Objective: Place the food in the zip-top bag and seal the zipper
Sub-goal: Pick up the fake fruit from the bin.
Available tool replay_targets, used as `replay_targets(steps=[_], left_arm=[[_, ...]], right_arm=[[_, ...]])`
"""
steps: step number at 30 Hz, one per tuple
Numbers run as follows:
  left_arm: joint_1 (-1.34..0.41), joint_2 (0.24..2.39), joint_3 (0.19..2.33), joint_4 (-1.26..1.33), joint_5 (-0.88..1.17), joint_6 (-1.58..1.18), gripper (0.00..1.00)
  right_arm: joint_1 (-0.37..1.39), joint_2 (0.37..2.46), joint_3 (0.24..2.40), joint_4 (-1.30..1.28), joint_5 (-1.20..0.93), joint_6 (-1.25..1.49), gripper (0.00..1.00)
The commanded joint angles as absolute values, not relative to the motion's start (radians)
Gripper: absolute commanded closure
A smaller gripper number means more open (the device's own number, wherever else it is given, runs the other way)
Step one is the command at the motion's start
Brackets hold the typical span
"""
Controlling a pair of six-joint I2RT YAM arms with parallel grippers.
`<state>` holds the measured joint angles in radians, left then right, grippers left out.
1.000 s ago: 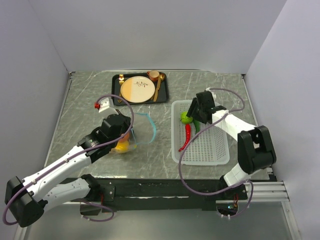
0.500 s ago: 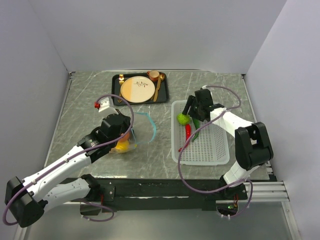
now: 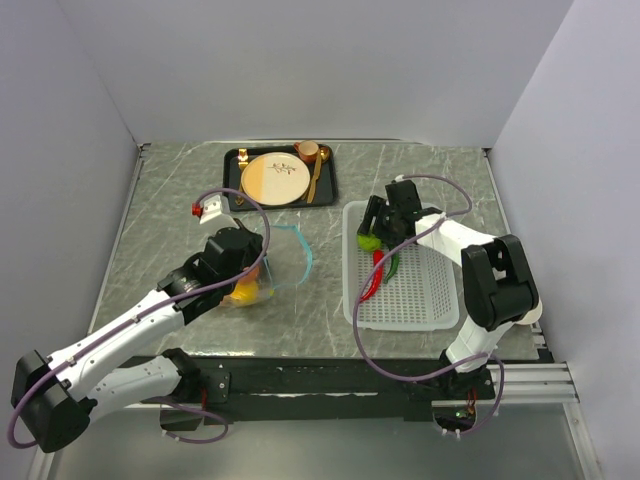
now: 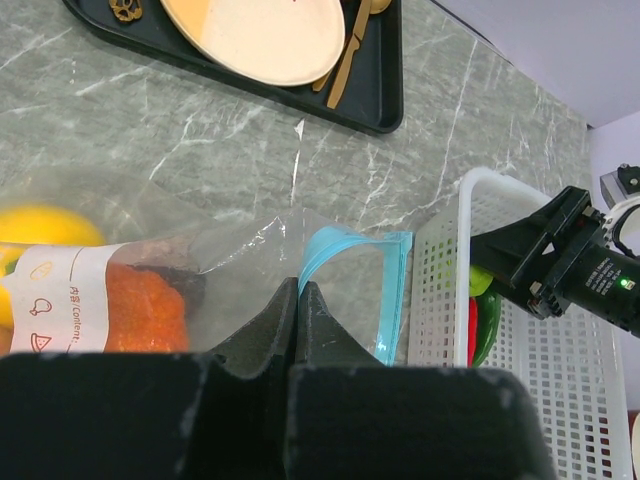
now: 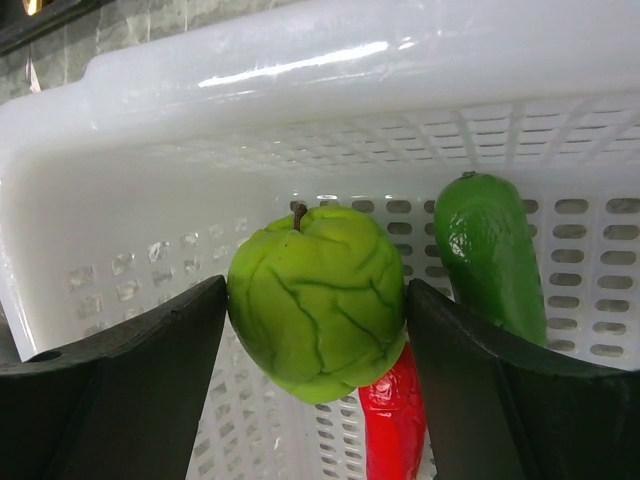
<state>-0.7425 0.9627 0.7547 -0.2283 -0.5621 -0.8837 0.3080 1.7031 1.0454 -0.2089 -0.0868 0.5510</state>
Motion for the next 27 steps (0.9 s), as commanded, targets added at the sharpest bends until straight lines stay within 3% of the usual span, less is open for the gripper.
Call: replay_targets(steps=[1,6,10,17,27], left_arm=[[-0.736,0.965,0.762,-0.199,-0.552,-0.868,0.99],[-0.736,0.966,0.767,-0.206,-0.56,-0.865,0.99],[-0.735,0.962,0.759,-0.206,-0.56,-0.87,0.99],[-0.733,0.962,0.756,-0.201,-0.554,-0.871,0.99],[-0.733,0.953,0.744,-0.201,-0.56,-0.876,0.99]], right_arm=[[0.311,1.7,1.068,-0.179,-0.095,0.532,0.24],[0.311,1.669,1.052,-0.173,-0.103,0.537,0.38],[0.311,1.64,1.045,-0.179,-0.092,0.534,0.43],[0.311,1.631,1.048,-0.19,-0.106,0.528,0.21],[0.311,1.641,1.035,-0.196,-0.126,0.523,0.12]])
